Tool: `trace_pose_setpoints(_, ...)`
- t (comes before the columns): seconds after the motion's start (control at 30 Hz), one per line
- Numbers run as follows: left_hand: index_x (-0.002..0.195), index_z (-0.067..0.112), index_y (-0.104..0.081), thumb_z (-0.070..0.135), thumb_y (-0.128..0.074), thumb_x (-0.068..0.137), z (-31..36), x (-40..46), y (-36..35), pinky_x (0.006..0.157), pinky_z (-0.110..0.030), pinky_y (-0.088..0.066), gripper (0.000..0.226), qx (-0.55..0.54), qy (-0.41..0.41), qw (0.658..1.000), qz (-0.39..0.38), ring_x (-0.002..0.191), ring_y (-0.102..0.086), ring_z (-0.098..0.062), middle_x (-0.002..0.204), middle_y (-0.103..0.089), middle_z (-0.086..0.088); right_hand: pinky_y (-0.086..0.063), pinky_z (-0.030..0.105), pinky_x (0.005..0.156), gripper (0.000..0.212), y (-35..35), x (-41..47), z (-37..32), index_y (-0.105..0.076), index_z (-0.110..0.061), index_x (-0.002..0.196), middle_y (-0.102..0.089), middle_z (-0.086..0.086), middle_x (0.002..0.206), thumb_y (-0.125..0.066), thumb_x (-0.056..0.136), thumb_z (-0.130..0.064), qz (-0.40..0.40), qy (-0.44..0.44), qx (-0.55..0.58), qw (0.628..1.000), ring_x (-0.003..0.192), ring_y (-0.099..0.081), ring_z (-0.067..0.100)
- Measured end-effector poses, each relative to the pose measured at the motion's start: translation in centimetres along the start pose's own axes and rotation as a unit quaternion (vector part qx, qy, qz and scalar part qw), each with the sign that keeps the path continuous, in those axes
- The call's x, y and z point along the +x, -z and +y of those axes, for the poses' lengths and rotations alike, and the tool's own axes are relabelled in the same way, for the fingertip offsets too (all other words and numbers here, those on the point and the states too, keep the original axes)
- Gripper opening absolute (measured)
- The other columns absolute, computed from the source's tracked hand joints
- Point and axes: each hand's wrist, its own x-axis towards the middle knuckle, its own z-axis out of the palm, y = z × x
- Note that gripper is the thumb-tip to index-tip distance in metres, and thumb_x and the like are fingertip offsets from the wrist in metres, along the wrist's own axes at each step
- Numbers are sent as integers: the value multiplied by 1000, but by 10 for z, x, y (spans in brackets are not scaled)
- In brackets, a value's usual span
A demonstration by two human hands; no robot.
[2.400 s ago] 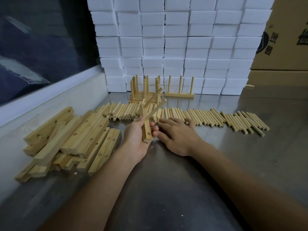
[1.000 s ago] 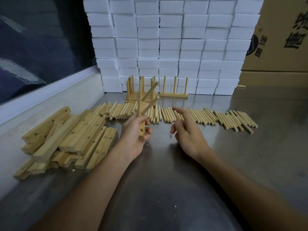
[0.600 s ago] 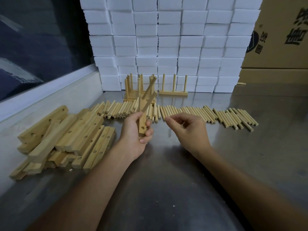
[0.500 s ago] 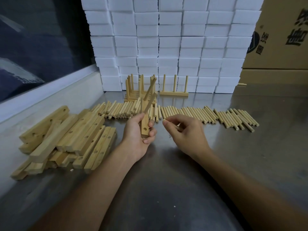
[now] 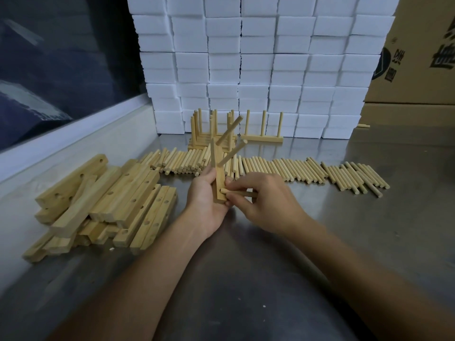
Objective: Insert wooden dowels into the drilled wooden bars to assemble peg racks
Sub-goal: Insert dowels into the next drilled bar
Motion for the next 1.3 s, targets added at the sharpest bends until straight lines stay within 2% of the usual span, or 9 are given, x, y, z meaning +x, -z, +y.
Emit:
trace_pose_setpoints(0.07, 113, 31, -62, 21, -35, 106, -1, -1, -1, 44, -25, -31, 29, 4, -2, 1000, -2, 49, -47, -11, 59, -54, 0, -53, 34, 69, 11, 4, 3, -3, -78, -27, 96, -72, -12, 93, -68, 90, -29, -13, 5, -56, 998, 85, -65, 12)
trace_pose_setpoints(0.23, 139, 36, -48, 21, -36, 107, -5, -3, -5, 40, -23, -31, 37, 40, -15, 999, 13, 43, -44, -10, 69, -60, -2, -30, 23, 51, 13, 8, 10, -14, -74, -31, 90, -68, -12, 85, -64, 86, -25, -20, 21, -185, 982, 80, -63, 15)
trace_pose_setpoints(0.37, 149, 33, -41, 19, -39, 106, -6, -6, -8, 38, -20, -32, 45, 75, -36, 996, 26, 40, -43, -7, 88, -73, -2, -30, 24, 52, 17, 7, 10, -17, -71, -31, 87, -67, -11, 84, -57, 82, -23, -26, 17, -219, 975, 76, -63, 17)
trace_pose_setpoints(0.43, 148, 30, -43, 17, -41, 106, -8, -7, -11, 38, -18, -31, 44, 81, -50, 995, 38, 37, -42, -5, 68, -71, 5, -29, 25, 53, 15, 7, 9, -18, -69, -30, 84, -66, -10, 81, -58, 80, -22, -28, 17, -220, 975, 73, -62, 18)
trace_pose_setpoints(0.5, 148, 29, -43, 17, -42, 106, -9, -9, -12, 38, -17, -33, 44, 91, -59, 993, 46, 38, -43, -4, 70, -69, 4, -29, 25, 54, 12, 6, 9, -18, -68, -29, 81, -65, -9, 76, -59, 78, -22, -29, 14, -218, 975, 69, -61, 19)
trace_pose_setpoints(0.7, 146, 26, -46, 17, -40, 107, -9, -11, -15, 61, -31, -42, 41, 119, -75, 989, 34, 71, -57, -15, 83, -71, 6, -44, 29, 57, 6, 4, 7, -19, -65, -29, 79, -54, -9, 61, -61, 76, -26, -34, -4, -205, 978, 59, -51, 20)
trace_pose_setpoints(1.03, 148, 26, -42, 16, -37, 107, -12, -11, -18, 63, -33, -44, 43, 161, -73, 983, 42, 76, -57, -21, 66, -69, 7, -17, 21, 47, 10, 15, 11, -30, -63, -24, 84, -47, -4, 58, -68, 75, -23, -53, 66, -283, 955, 51, -41, 24)
trace_pose_setpoints(1.17, 150, 25, -39, 13, -36, 107, -12, -11, -17, 61, -29, -40, 45, 160, -75, 984, 35, 61, -57, -11, 48, -62, 19, -25, 25, 50, 12, 15, 10, -29, -64, -25, 88, -60, -2, 63, -66, 76, -24, -70, 75, -295, 950, 53, -50, 26)
trace_pose_setpoints(1.3, 149, 24, -41, 11, -39, 105, -13, -9, -16, 61, -26, -48, 46, 186, -94, 977, 42, 74, -60, -11, 73, -70, 14, -20, 24, 49, 12, 13, 11, -33, -66, -25, 90, -46, -5, 63, -63, 78, -27, -54, 34, -269, 961, 56, -42, 24)
